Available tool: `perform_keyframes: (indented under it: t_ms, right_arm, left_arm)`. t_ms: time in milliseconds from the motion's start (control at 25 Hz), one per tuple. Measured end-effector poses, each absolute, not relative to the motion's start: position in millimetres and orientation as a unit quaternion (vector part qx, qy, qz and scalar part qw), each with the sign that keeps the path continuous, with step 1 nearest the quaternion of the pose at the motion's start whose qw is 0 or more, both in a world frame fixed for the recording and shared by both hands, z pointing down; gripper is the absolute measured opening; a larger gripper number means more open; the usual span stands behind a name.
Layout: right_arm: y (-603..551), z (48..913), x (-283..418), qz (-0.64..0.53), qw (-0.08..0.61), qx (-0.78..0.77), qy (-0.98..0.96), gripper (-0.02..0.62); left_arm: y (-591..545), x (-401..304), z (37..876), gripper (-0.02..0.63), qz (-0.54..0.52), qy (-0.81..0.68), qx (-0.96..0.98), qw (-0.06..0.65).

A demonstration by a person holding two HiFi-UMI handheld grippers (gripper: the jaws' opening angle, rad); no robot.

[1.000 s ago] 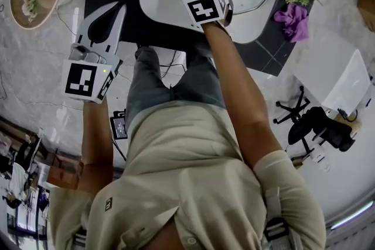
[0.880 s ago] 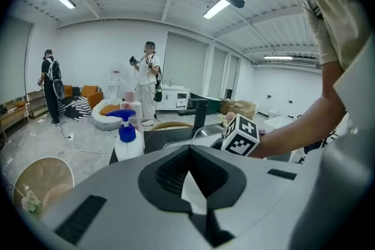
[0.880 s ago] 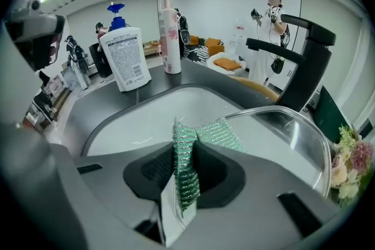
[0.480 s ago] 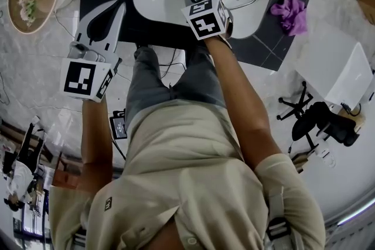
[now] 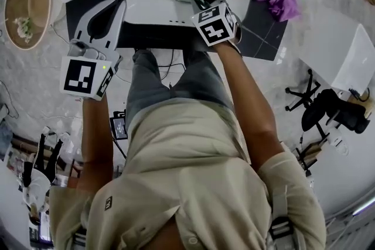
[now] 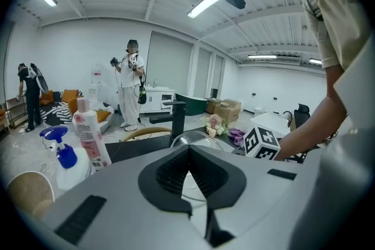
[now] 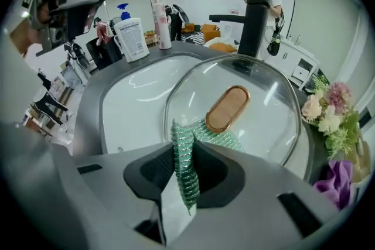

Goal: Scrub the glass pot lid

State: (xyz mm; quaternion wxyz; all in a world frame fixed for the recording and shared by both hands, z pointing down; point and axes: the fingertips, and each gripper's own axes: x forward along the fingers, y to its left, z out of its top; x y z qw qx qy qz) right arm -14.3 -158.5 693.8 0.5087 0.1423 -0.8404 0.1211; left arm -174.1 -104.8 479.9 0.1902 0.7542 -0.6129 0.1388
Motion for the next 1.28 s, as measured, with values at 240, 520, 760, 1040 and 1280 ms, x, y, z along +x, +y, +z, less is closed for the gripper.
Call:
perform_keyframes:
  t_ms: [240,520,760,1040,1280]
  right_arm:
    - [-175.9,691.9,21.5,0.111,0.520,0.156,-0.833,0.092]
    - [-233.6,680.7,63.1,0.092,0.519,0.208,-0.824,0.092]
    - [-244.1,675.8,59.7,0.082,0.520,0.201,-0.826,0.092]
    - [-225.4,688.1,52.7,0.104,0.531,0.183,-0.821,0.094]
    - [-200.2,706.3,28.2,0.103,0.540,0.154,-0.821,0.094]
  left_arm:
    - [-124.6,-150.9,478.6,0.015,0.143,-0.598,0.766,0.186]
    - [-136.5,-137.6,479.0,0.015,0.148,-0.590,0.772,0.187]
    - [-139.8,-135.8,478.5,0.015,0.148,-0.589,0.772,0.187]
    - [-136.0,-149.4,483.0,0.015,0.147,-0.598,0.765,0.189]
    - [-118.4,-178.9,493.6,0.015,0.145,-0.616,0.750,0.193]
